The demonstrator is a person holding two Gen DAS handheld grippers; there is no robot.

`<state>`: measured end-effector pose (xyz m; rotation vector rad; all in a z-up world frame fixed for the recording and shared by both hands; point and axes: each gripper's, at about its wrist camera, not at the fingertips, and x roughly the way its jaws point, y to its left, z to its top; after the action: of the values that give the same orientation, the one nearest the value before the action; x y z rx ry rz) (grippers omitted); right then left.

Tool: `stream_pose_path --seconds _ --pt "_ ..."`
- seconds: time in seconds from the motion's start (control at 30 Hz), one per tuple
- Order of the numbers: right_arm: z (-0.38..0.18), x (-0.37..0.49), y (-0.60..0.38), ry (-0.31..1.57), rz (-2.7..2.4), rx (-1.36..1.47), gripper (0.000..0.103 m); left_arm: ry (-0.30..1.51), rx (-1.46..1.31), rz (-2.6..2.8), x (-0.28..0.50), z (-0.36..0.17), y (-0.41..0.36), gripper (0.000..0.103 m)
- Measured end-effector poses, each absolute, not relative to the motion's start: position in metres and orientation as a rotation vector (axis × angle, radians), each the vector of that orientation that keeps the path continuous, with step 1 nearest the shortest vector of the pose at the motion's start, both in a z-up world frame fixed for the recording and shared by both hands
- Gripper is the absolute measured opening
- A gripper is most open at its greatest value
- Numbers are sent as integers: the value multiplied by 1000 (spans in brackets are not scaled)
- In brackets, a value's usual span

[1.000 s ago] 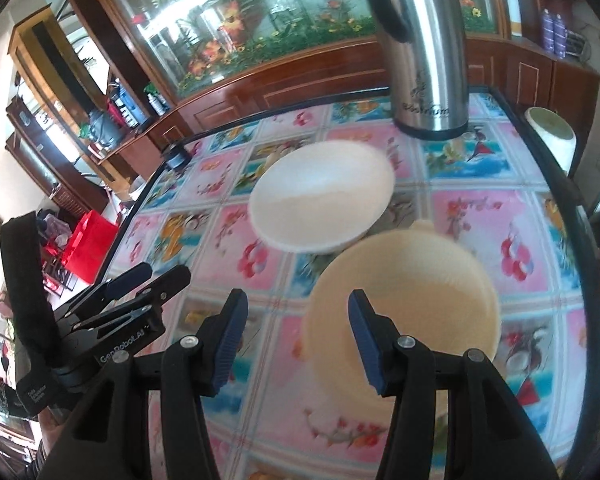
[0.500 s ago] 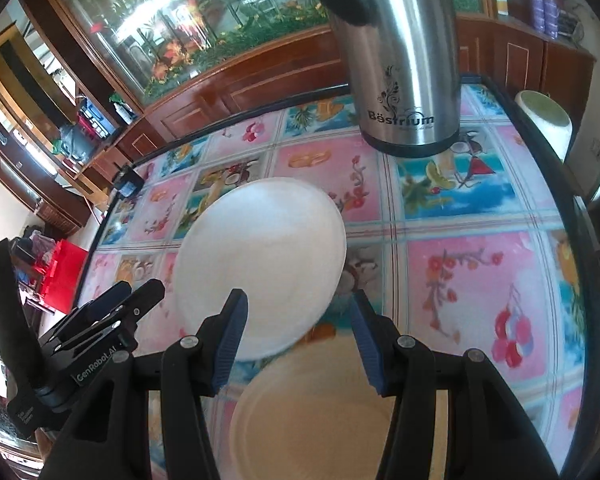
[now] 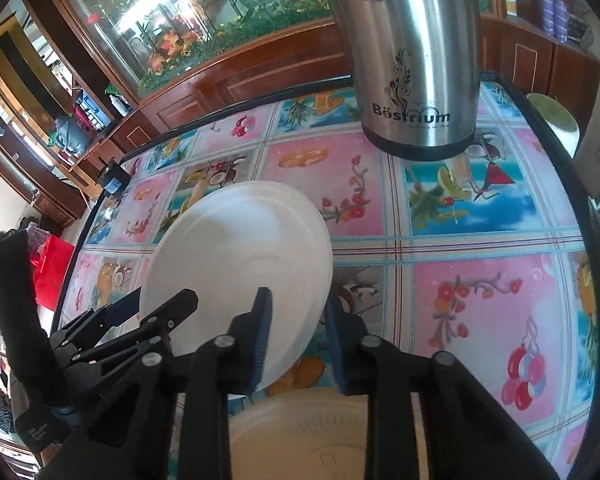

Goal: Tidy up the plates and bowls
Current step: 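Close both grippers on the rim of the white paper bowl, then lift the white paper bowl off the table with both grippers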

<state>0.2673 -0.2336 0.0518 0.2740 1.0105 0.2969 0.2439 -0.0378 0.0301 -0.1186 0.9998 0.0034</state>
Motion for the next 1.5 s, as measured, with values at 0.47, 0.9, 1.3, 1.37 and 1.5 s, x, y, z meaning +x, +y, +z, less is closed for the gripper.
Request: stream_pose_path --seconds 0.47,0.9,1.3,1.37,1.5 --pt "53 256 -218 994 339 272 12 961 -147 19 224 49 -18 16" --pt "67 226 -190 985 371 230 11 955 -146 36 182 57 2 16" --pt "71 176 -177 979 379 217 12 926 -122 22 125 70 10 16" --pt "74 164 -176 968 385 223 12 922 -112 19 114 71 10 16" --pt "76 140 -174 956 390 232 13 922 -107 8 92 70 12 16"
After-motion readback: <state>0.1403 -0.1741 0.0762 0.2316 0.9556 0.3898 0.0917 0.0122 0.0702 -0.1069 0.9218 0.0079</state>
